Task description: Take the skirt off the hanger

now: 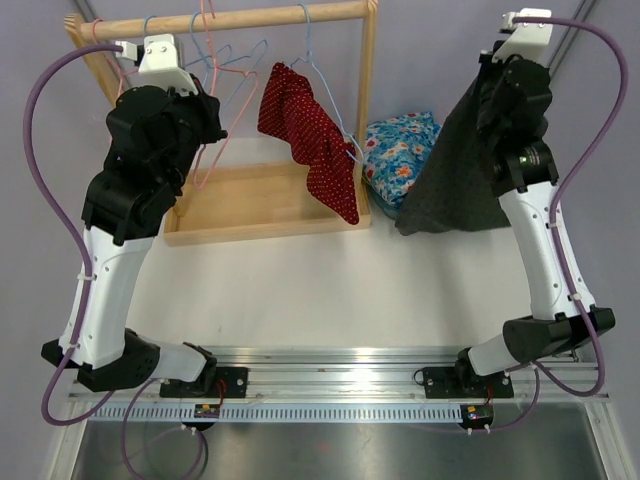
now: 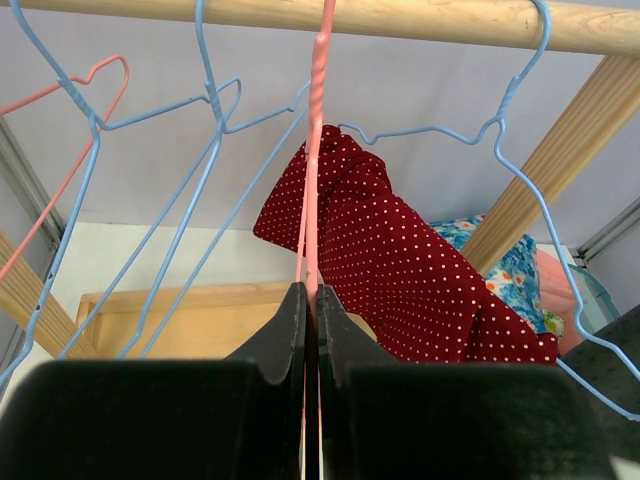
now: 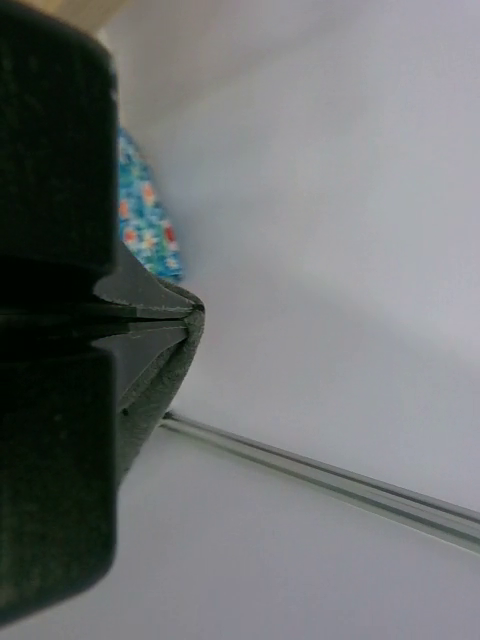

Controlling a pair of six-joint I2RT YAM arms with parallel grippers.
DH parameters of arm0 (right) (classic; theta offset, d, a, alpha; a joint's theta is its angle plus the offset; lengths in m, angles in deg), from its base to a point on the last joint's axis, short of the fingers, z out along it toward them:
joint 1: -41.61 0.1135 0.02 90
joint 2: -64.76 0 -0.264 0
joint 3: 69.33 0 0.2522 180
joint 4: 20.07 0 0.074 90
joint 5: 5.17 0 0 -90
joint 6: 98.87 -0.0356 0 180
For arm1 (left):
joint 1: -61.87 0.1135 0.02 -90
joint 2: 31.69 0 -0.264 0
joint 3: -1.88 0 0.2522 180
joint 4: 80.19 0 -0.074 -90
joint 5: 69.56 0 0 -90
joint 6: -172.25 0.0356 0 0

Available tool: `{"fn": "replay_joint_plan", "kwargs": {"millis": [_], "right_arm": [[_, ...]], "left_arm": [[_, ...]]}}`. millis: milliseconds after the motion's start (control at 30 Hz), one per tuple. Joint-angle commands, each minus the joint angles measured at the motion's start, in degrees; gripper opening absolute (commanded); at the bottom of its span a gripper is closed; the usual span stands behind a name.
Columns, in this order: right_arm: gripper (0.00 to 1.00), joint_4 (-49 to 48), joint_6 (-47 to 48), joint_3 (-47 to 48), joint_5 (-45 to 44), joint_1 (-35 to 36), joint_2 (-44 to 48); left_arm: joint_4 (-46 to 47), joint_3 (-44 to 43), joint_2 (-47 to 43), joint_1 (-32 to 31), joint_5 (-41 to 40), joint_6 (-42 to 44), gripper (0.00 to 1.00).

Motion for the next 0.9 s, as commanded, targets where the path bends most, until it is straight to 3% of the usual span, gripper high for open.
{"fn": "replay_joint_plan", "kwargs": {"millis": [0, 133, 267, 433, 467, 500, 700, 867], "right_arm": [[0.00, -3.72, -3.96, 8.26, 3.96, -3.52, -4.37], [0.00, -6.78, -8.45, 3.81, 4.85, -5.91, -9.82], [0.00, -15.21, -13.98, -10.84, 7.57, -8.01, -12.99], [0.01, -5.16, -24.79, -8.16, 14.23, -10.92, -25.80], [0.54, -4.52, -26.81, -8.24, 15.56, -10.92, -26.53], [0.99, -4.68, -27.78, -8.85, 18.27, -10.92, -26.80], [0.99, -8.72, -32.89, -20.27, 20.58, -10.74, -19.52], [1.00, -9.60, -34.99, -35.27, 23.47, -10.83, -5.38]], "left_arm": [[3.29, -0.69, -1.38, 0.13, 1.36, 1.40, 0.00], [3.82, -0.60, -0.41, 0.12, 1.72, 1.75, 0.00], [4.79, -0.77, 0.99, 0.13, 1.80, 1.75, 0.00], [5.67, -2.35, 3.88, 0.21, 1.81, 1.40, 0.00], [5.49, -3.66, 4.33, 0.21, 1.81, 1.31, 0.00], [5.40, -4.20, 4.86, 0.13, 1.89, 1.31, 0.00], [4.97, -10.77, 9.51, 0.21, 1.81, 2.19, 0.00], [6.80, -12.47, 13.90, 1.00, 0.22, 3.86, 0.00]]}}
